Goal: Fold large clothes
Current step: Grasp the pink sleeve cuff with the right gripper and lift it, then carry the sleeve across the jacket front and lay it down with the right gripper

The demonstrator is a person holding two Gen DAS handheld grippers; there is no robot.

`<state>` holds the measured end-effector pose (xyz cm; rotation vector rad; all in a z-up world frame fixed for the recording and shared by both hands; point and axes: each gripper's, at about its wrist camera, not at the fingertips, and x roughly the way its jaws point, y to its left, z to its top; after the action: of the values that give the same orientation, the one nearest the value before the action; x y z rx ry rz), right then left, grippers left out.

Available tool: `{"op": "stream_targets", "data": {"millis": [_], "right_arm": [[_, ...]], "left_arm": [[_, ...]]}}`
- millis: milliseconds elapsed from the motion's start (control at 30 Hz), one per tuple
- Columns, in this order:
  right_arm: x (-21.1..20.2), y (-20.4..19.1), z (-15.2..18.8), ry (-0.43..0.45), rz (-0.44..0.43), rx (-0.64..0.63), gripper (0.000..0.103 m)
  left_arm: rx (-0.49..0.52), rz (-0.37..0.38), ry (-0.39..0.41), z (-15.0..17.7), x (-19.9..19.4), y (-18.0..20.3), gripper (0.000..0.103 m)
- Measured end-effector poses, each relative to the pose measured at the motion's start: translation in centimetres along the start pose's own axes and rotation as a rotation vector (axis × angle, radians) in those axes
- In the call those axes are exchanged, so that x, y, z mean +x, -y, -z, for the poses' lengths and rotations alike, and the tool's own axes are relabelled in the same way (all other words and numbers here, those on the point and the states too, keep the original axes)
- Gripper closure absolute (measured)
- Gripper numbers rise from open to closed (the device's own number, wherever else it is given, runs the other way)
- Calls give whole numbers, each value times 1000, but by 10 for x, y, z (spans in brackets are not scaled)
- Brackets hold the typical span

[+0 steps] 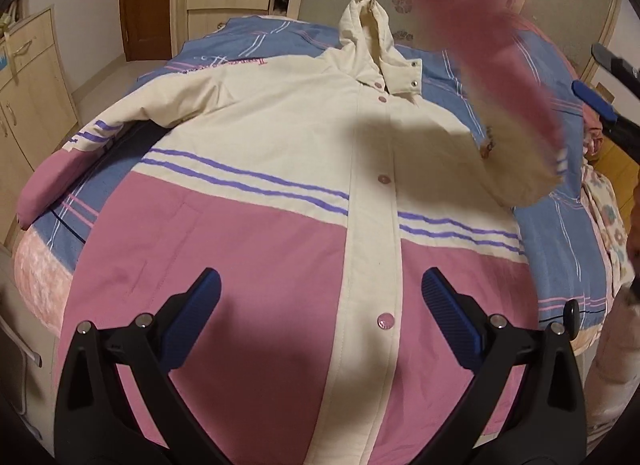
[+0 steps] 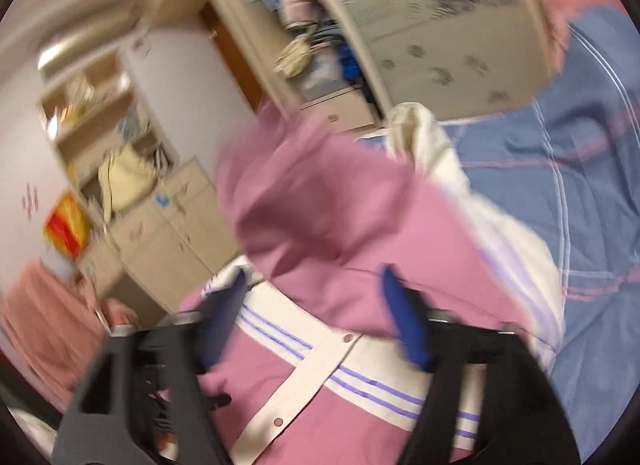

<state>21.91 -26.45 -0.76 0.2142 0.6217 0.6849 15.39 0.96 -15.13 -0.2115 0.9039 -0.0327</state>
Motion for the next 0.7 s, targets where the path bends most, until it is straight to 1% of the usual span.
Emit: {"op": "stream_targets", "data": {"millis": [67,100,133,200,267,300,367,400,433,467,500,533,567,600,667,700], "right_arm": [[-1,-8,10,-14,33,-21,23],[4,-4,11,-24,59,-14,19],[6,4,14,-39,91,-4,17],[1,18,27,-83,174,33,17],[-4,33,41,-117,225,85,17],[-14,46,54,-129,235,123,17],[-25,59,72,-136,231,192,17],[-28,63,81,-140,228,226,17],[-30,68,94,-143,226,250,17],[-27,75,98,-147,228,266,17],[-30,78,106,-150,239,284,17],[-30,83,114,-151,252,297,17],[-29,87,120,-153,265,306,17],[-28,92,125,-157,283,315,17],[-23,99,129,-163,307,326,17],[-20,101,129,-157,314,337,17]], "left_arm": [[-11,16,27,-7,0,-6,2],[-21,30,29,-11,3,-9,2],[-43,54,22,-17,9,-14,2],[-96,128,-1,-28,25,-23,2],[-188,251,-49,-43,52,-36,2],[-243,296,-75,-49,65,-41,2],[-365,353,-138,-62,98,-52,2],[-400,359,-154,-67,114,-55,2],[-418,360,-163,-72,127,-56,7],[-428,365,-165,-73,137,-57,29],[-425,355,-179,-78,149,-54,47],[-409,324,-190,-82,157,-51,79],[-391,291,-190,-87,162,-48,84],[-380,294,-161,-94,164,-44,87],[-339,302,-92,-111,158,-37,90],[-308,308,-42,-121,150,-34,90]]}}
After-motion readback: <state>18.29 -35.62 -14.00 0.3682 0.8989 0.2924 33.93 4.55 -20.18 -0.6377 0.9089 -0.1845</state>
